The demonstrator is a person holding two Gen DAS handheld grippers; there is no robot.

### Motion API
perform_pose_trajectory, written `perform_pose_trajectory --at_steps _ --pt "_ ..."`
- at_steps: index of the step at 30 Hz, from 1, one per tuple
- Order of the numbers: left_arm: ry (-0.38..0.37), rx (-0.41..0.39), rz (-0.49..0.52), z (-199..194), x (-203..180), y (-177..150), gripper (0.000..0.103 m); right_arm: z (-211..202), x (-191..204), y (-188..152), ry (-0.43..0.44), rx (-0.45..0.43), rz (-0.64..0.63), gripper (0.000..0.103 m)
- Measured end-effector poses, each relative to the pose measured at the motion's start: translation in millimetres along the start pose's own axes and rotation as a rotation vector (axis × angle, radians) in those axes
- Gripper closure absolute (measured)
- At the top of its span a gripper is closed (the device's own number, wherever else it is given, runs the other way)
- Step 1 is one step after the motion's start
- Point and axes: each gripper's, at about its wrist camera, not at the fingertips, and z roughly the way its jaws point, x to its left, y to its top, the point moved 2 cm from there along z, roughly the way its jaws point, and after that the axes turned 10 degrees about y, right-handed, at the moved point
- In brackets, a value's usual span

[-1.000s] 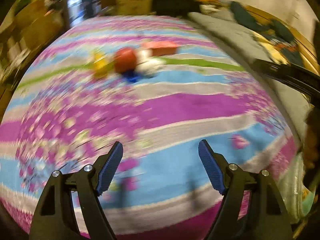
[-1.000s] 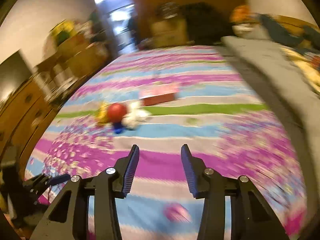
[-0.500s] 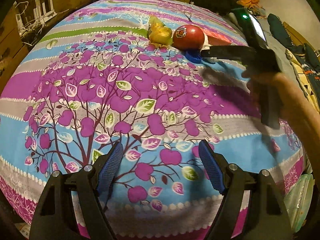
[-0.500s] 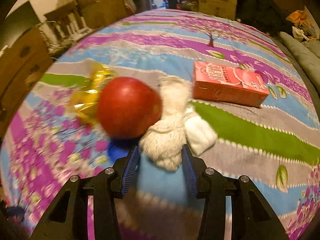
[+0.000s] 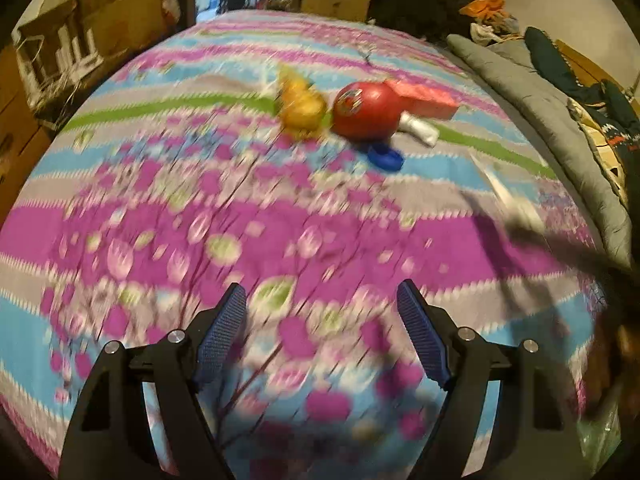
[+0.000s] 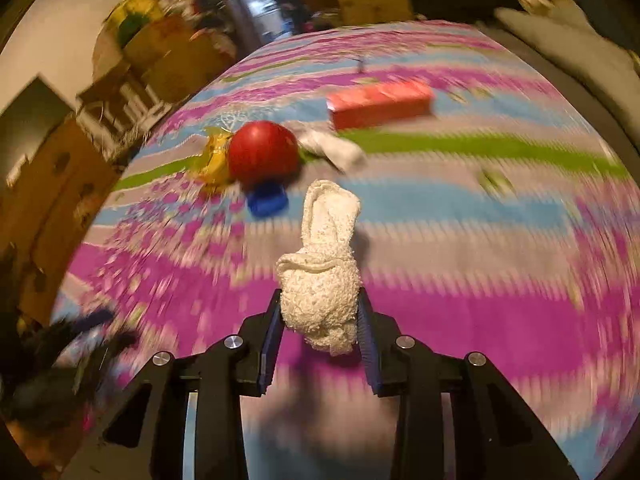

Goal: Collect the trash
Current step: 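Grasp the white cloth with the right tool while the left tool grasps the blue bottle cap, then carry the white cloth and blue cap over the green bin and open both tools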

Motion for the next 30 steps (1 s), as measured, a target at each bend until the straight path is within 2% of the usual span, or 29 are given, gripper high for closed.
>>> perform_pose_trajectory --at_steps 5,10,16,18,19,20,24,30 --pt "-0.021 -0.055 0.008 14 -30 29 0.028 -59 -10 -61 0.004 -0.038 0.124 0.067" --pt "0.0 -0.099 -0.012 50 -62 65 0.028 -93 -13 -95 0.02 -0.067 0.199 0.067" --pt "0.036 -0.023 -0.05 103 -78 92 0.029 -101 -14 -106 0.039 -0.06 0.21 0.067" --pt "0.054 -0.003 -0.059 111 -77 95 0.037 -100 -15 -109 0.051 -0.059 0.222 0.067" --pt "0.052 -0.009 -0.054 111 -77 97 0.052 -99 -14 -108 0.055 -0.061 0.224 0.067" --pt "0.044 -0.01 -0.04 111 -78 98 0.064 -96 -14 -104 0.057 -0.063 0.226 0.067" --pt "0.021 -0.005 -0.047 106 -75 91 0.064 -96 -13 -102 0.059 -0.077 0.23 0.067" --pt "0.015 0.009 0.001 68 -61 42 0.064 -105 -3 -94 0.028 -0.099 0.174 0.067"
